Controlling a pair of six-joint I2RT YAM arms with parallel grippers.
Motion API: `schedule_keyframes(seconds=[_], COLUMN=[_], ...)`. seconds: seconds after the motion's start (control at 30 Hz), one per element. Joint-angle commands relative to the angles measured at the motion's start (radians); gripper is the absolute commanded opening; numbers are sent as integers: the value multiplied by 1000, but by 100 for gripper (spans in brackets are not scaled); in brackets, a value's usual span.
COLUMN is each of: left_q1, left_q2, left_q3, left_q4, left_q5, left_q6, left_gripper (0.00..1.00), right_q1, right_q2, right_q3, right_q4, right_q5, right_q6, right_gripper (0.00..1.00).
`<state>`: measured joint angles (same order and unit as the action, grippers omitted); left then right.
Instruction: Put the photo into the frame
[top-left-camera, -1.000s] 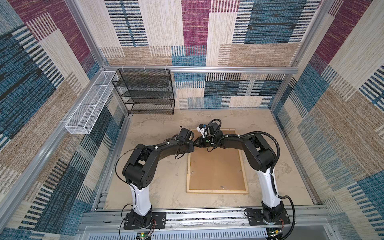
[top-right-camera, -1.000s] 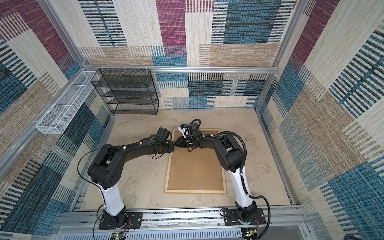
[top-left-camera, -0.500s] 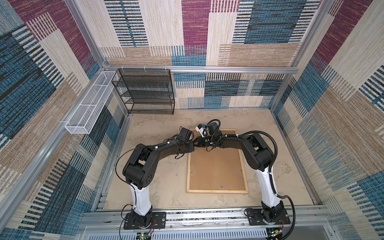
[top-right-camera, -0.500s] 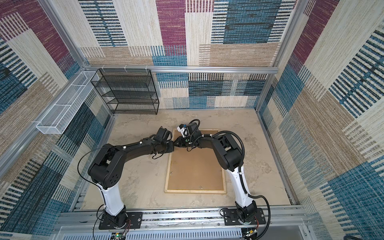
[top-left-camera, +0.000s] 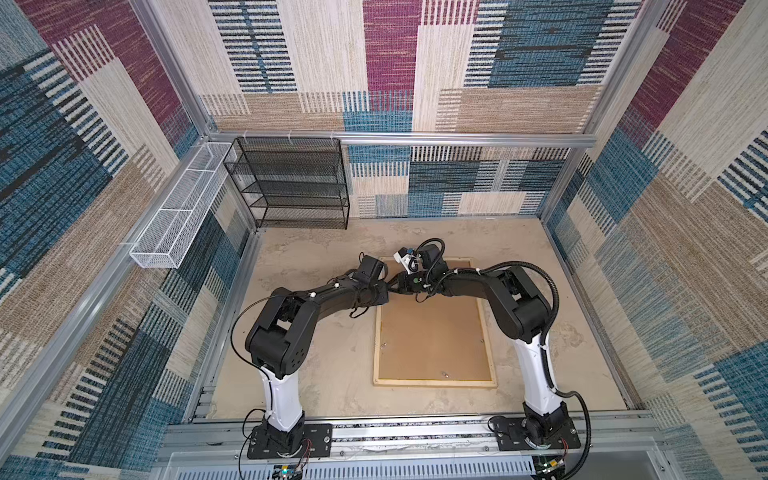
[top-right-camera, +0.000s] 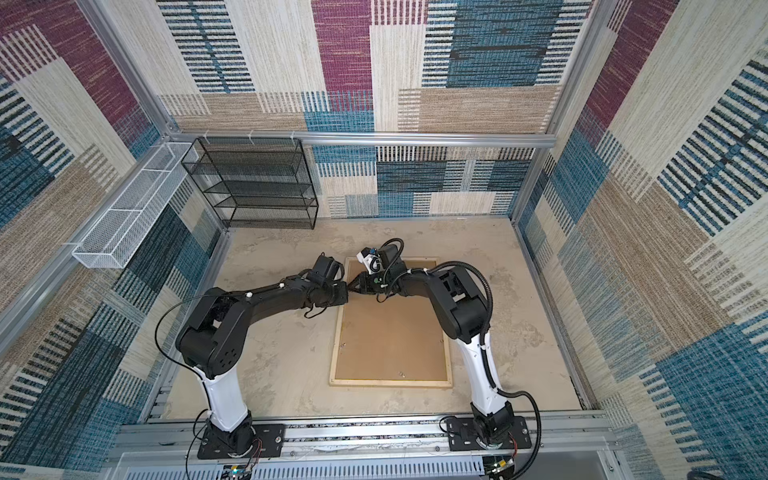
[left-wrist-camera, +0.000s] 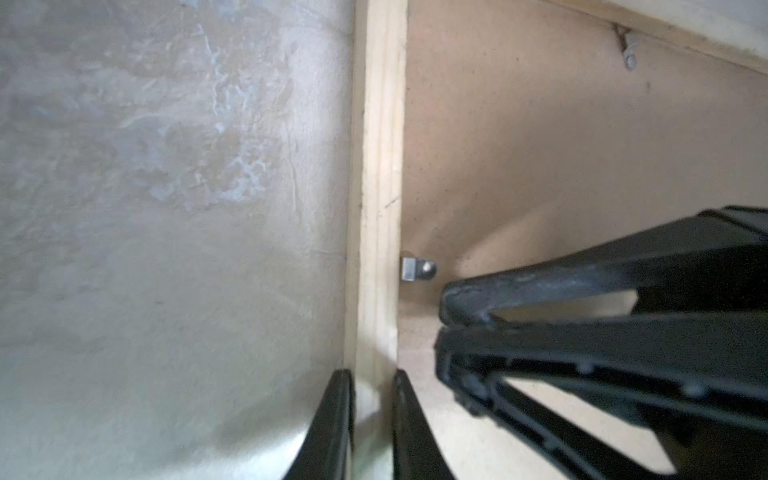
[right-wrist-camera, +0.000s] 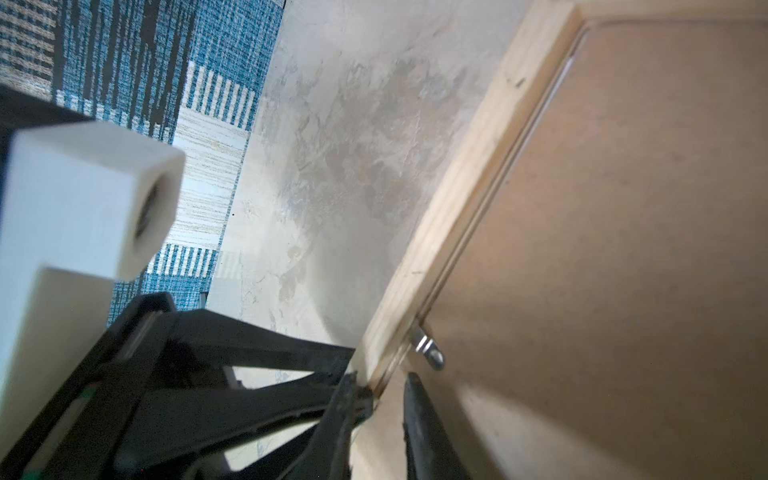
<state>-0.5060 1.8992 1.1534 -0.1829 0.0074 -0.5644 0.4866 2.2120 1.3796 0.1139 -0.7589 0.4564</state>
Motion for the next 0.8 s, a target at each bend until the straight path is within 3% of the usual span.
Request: schedule_keyframes(seconds=[0.0,0.77], left_q1=[3,3], left_q2=[18,27], left_q3=[-6,5], left_q4=[-23,-34], left_q5=[14,25], left_q6=[-9,-3], left_gripper=[0,0], right_q1=[-11,-16], right_q2=[-14,84], right_q3=[-17,50], right_q4=[39,68], right_q5=[-26,-76], right_q6=[21,45], right_gripper=[23,22])
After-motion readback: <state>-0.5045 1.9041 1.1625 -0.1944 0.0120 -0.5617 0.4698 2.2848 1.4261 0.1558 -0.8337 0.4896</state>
